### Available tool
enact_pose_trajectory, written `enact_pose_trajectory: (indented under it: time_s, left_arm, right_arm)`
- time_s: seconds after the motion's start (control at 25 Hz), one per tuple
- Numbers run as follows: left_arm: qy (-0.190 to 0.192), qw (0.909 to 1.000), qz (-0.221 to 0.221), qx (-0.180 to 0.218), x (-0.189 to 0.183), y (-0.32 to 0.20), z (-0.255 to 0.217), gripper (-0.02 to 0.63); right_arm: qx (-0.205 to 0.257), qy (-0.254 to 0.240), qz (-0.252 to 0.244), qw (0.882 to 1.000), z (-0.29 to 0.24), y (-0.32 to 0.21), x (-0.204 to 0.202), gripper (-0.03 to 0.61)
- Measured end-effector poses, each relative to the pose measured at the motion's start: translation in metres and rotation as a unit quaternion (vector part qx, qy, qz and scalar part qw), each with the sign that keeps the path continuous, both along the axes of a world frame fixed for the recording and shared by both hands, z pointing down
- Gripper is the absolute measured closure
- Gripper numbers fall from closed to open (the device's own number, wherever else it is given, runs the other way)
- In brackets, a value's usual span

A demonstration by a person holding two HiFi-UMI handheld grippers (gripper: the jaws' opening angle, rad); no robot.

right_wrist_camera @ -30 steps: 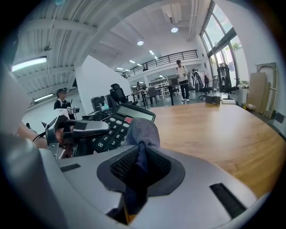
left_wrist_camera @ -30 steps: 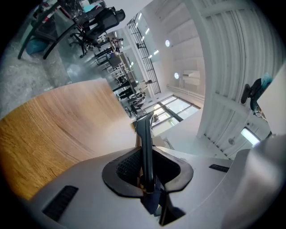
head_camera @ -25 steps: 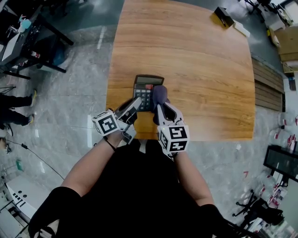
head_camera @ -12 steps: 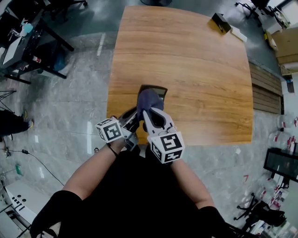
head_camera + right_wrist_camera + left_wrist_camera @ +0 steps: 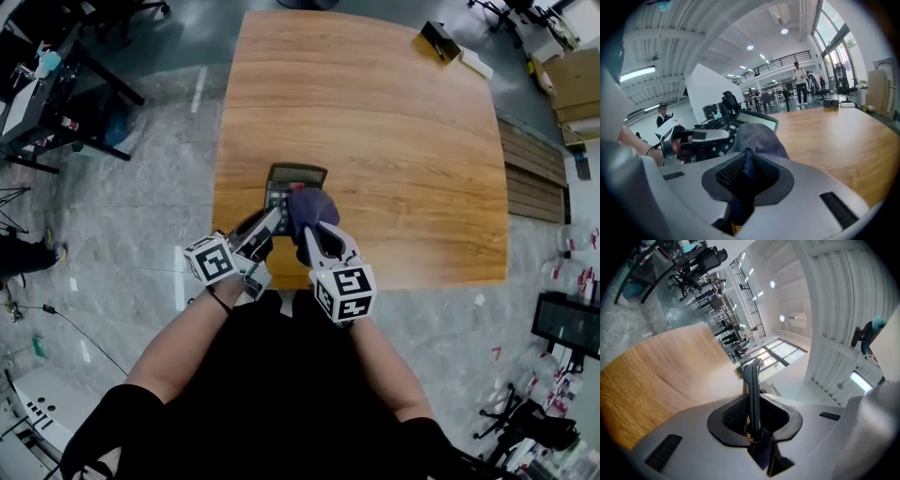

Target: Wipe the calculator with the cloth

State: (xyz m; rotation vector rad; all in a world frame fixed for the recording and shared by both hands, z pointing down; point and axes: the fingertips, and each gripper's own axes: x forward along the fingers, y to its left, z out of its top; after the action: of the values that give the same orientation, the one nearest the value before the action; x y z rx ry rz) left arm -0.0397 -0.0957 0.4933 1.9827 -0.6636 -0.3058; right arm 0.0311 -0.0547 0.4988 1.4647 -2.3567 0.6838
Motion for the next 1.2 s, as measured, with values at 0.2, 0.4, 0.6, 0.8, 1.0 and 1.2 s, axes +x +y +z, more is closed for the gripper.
enact_pose_trajectory:
  time_s: [0.2, 0.4, 0.6, 0.8, 1.0, 1.2]
  left_arm:
    - [0.017, 0.9997, -0.019, -0.004, -0.009, -0.012, -0.014, 0.540]
    - [0.103, 0.9927, -0.031, -0.055, -0.001, -0.010, -0.027, 0.540]
    - [0.138, 0.9877, -0.013, -0.071, 0.010, -0.006, -0.044, 0.540]
    - [0.144, 0.9870, 0.002, -0.071, 0.018, -0.005, -0.049, 0.540]
    - [0.141, 0.9872, 0.006, -0.074, 0.023, -0.002, -0.048, 0.540]
    - [0.140, 0.9869, -0.014, -0.079, 0.008, -0.008, -0.043, 0.540]
  right_arm:
    - [-0.027, 0.016, 0.044, 0.999, 0.029, 0.004, 0.032, 0.531]
    - [0.013, 0.050, 0.048, 0.998, 0.030, -0.001, 0.045, 0.531]
    - [0.104, 0.058, 0.009, 0.993, 0.005, -0.003, 0.020, 0.531]
    - [0.153, 0.044, -0.040, 0.986, -0.012, 0.002, -0.021, 0.531]
    - [0.166, 0.030, -0.051, 0.984, -0.020, 0.001, -0.033, 0.531]
    - [0.168, 0.032, -0.019, 0.985, -0.018, -0.001, -0.012, 0.531]
